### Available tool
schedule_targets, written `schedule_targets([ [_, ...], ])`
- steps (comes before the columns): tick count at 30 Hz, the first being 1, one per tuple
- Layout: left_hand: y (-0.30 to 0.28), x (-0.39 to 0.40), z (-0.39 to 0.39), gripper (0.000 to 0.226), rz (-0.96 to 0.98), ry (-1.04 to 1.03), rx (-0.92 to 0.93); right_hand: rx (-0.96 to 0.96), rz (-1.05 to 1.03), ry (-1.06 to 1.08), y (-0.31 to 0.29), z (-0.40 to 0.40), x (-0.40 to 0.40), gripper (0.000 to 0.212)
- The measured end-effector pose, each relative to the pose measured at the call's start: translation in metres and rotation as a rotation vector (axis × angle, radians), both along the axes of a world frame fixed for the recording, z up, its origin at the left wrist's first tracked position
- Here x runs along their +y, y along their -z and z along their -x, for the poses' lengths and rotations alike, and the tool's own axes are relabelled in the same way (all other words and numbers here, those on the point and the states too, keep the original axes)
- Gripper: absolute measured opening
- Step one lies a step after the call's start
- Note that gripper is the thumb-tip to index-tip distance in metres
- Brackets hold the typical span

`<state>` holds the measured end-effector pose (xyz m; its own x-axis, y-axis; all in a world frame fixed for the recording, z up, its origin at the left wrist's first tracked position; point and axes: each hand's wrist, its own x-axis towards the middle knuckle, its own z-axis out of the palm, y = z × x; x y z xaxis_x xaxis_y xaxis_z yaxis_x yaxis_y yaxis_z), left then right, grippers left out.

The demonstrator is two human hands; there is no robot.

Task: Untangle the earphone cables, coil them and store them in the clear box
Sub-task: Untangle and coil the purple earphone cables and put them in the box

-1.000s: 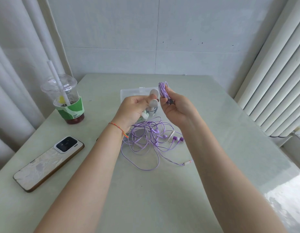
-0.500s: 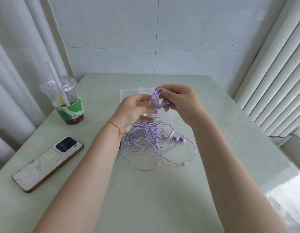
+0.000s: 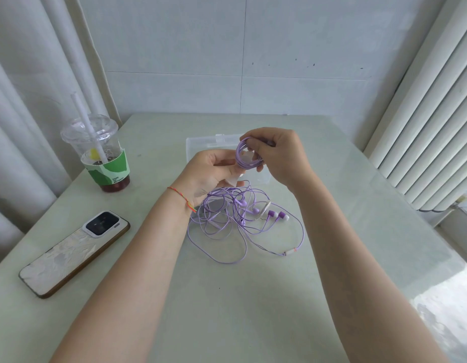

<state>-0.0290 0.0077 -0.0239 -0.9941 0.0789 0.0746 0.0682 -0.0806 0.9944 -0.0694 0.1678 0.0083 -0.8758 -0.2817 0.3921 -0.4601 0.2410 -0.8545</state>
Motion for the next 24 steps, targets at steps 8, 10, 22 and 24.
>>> schedule_targets([
  [8, -0.0017, 0.0022, -0.001, 0.03, -0.012, -0.046, 0.005, 0.133, -0.163, 0.076, 0.0035, 0.0023, 0.0, 0.016],
  [10, -0.003, 0.0023, -0.0013, 0.032, -0.021, -0.052, 0.006, 0.135, -0.186, 0.083, 0.0043, 0.0021, 0.0003, 0.016],
  [22, -0.0046, 0.0029, -0.0018, 0.037, -0.01, -0.033, 0.058, -0.037, -0.098, -0.003, -0.0002, -0.001, 0.0066, 0.016],
  [24, -0.0054, 0.0028, -0.0009, 0.034, -0.038, -0.044, 0.032, -0.05, -0.093, -0.007, 0.0, -0.0012, 0.0059, 0.016],
])
